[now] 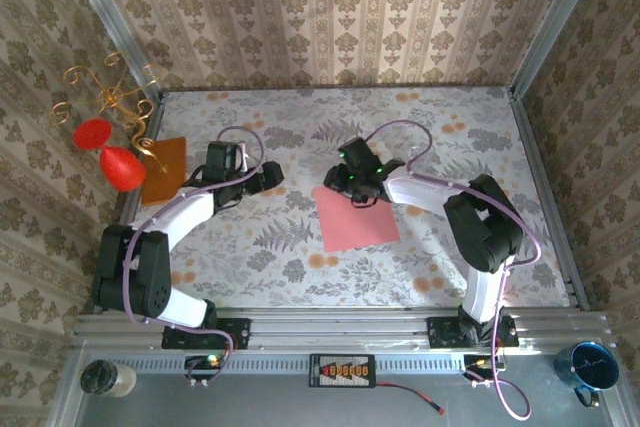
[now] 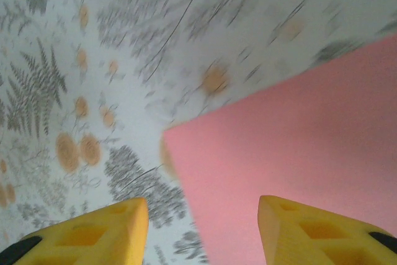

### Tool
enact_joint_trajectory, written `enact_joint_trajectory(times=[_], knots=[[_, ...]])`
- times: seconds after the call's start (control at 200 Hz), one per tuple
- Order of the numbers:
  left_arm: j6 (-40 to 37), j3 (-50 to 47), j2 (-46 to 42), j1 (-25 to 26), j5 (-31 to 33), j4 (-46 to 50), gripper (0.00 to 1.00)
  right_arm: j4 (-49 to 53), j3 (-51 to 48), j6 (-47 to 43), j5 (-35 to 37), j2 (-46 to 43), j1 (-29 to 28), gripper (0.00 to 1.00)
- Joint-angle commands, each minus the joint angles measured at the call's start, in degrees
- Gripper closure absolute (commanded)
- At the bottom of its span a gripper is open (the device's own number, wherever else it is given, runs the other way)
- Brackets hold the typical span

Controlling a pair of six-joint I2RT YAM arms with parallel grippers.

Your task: Fold a paper plane with a square sheet of paper (pick it up from the middle)

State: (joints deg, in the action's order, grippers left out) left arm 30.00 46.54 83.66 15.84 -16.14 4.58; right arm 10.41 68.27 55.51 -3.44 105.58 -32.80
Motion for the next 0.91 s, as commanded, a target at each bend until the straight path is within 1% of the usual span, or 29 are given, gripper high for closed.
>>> enact_joint_trajectory(times=[0.0,0.065,0.15,0.235,0.405,0.54,0.65,0.71,0.8,0.9], knots=[[0.19,2.71,2.22,1.82,-2.35,0.83,0.00,7.56,-1.35,-8.37,-2.41,-0.57,3.97,0.48],[0.58,3.48,3.11,2.98,-2.29,0.72,0.00,10.25,-0.81,-11.47,-3.37,-0.70,5.13,0.47],[1.27,4.06,4.04,3.97,-2.32,0.30,0.00,14.15,0.99,-15.56,-2.15,-0.26,5.29,0.45],[1.84,4.54,4.91,4.63,-2.43,-0.22,0.00,15.96,2.33,-18.21,-2.17,1.16,5.37,0.45],[2.18,5.79,6.17,5.54,-3.43,0.39,0.00,16.96,3.26,-20.50,-1.90,4.87,5.31,0.43],[1.34,6.98,6.81,6.12,-3.28,1.99,0.00,15.21,1.27,-20.03,0.80,5.40,5.09,0.41],[1.38,7.49,7.48,6.40,-3.37,2.31,0.00,13.93,-0.66,-16.97,1.78,5.75,5.02,0.41],[1.50,7.67,7.80,6.57,-3.29,2.30,0.00,12.35,-2.76,-11.57,2.01,5.49,4.94,0.41],[1.64,7.85,8.64,6.64,-2.93,2.76,0.00,7.19,-6.87,-2.35,0.01,4.91,4.46,0.41],[2.06,8.27,9.51,6.75,-2.67,3.74,0.00,6.22,-7.58,5.80,1.71,4.90,2.29,0.41]])
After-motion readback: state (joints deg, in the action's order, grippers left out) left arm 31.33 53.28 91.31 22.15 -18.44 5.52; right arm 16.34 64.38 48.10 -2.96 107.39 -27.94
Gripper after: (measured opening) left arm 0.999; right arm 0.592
